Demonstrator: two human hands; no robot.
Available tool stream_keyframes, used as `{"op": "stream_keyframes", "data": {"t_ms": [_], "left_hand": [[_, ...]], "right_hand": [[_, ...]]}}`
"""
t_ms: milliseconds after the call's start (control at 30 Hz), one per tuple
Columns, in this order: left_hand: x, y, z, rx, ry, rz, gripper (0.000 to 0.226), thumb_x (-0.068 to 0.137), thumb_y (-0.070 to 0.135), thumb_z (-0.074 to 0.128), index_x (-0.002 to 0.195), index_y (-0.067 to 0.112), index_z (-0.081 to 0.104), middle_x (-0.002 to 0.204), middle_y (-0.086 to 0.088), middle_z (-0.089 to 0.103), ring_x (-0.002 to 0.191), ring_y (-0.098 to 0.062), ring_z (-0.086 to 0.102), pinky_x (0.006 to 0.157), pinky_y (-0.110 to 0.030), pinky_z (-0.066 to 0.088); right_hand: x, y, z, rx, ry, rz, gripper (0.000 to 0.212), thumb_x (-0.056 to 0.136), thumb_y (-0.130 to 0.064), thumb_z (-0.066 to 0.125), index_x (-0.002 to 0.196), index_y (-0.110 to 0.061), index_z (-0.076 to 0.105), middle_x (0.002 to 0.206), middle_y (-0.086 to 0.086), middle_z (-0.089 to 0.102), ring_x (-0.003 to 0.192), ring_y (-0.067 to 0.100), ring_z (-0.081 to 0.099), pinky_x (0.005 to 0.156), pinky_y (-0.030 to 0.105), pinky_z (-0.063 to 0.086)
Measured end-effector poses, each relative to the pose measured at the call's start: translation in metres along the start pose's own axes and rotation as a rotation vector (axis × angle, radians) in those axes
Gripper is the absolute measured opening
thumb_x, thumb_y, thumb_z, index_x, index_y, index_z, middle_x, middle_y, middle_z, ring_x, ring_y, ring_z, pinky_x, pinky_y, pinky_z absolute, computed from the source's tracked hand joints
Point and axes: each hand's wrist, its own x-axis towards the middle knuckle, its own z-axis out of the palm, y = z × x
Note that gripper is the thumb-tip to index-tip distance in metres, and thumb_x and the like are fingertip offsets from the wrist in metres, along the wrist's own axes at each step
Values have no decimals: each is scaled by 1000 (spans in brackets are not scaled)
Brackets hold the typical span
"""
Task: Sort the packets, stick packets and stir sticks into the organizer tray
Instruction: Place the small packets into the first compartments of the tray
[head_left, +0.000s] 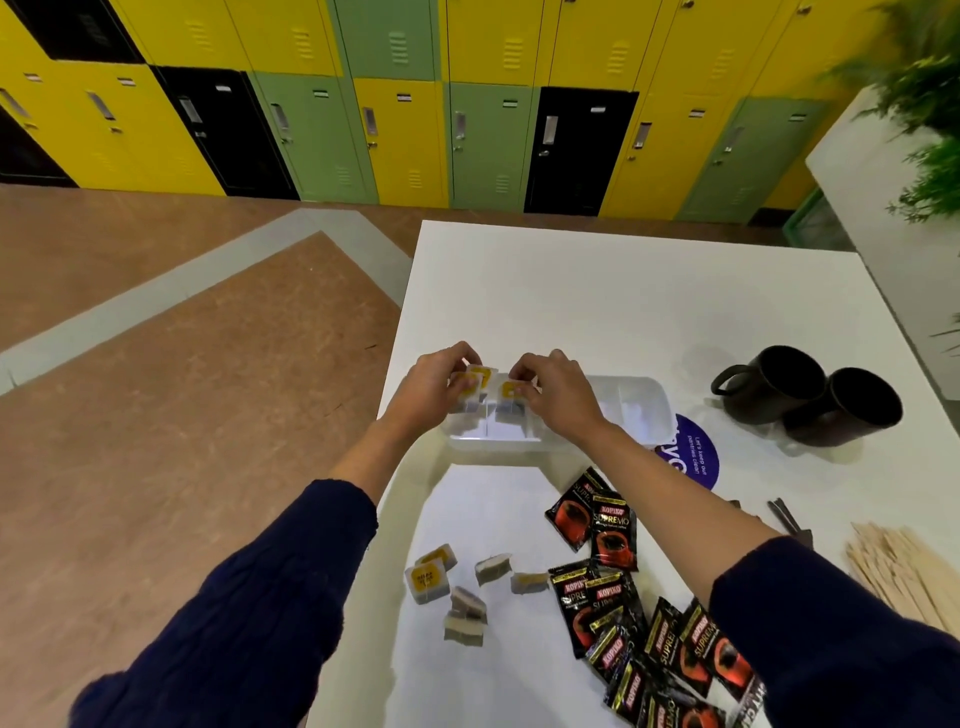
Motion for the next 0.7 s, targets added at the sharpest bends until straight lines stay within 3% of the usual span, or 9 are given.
{"op": "stream_keyframes", "data": {"t_ms": [200, 333, 567, 700], "left_hand": [[1, 0, 5, 351, 37, 46, 10, 86, 20, 62, 93, 12, 62, 85, -10, 62, 82, -27, 55, 68, -34, 42], [2, -5, 9, 589, 30, 159, 8, 84, 16, 66, 88, 10, 65, 88, -7, 66, 86, -28, 52, 67, -32, 34], [-1, -5, 12, 704, 53, 144, 19, 74, 10, 74, 92, 7, 67, 92, -10, 61, 88, -28, 52, 69, -34, 40], [4, -3, 11, 769, 26, 118, 15, 62, 7, 82, 69, 10, 69, 75, -6, 57, 74, -27, 52, 59, -32, 37]], "right_hand": [[4, 4, 9, -87, -14, -38, 15, 88, -11, 57, 99, -18, 65, 92, 2, 68, 98, 21, 47, 80, 29, 31], [1, 5, 12, -131, 4, -77, 15, 87, -14, 59, 101, -15, 66, 93, 0, 69, 97, 20, 48, 78, 27, 29], [-2, 6, 14, -148, 28, -73, 20, 84, -14, 61, 104, -14, 65, 95, -1, 70, 97, 20, 47, 81, 28, 29], [-1, 5, 14, -130, 51, -66, 19, 85, -10, 59, 103, -15, 64, 91, 0, 70, 96, 19, 48, 79, 27, 29]]}}
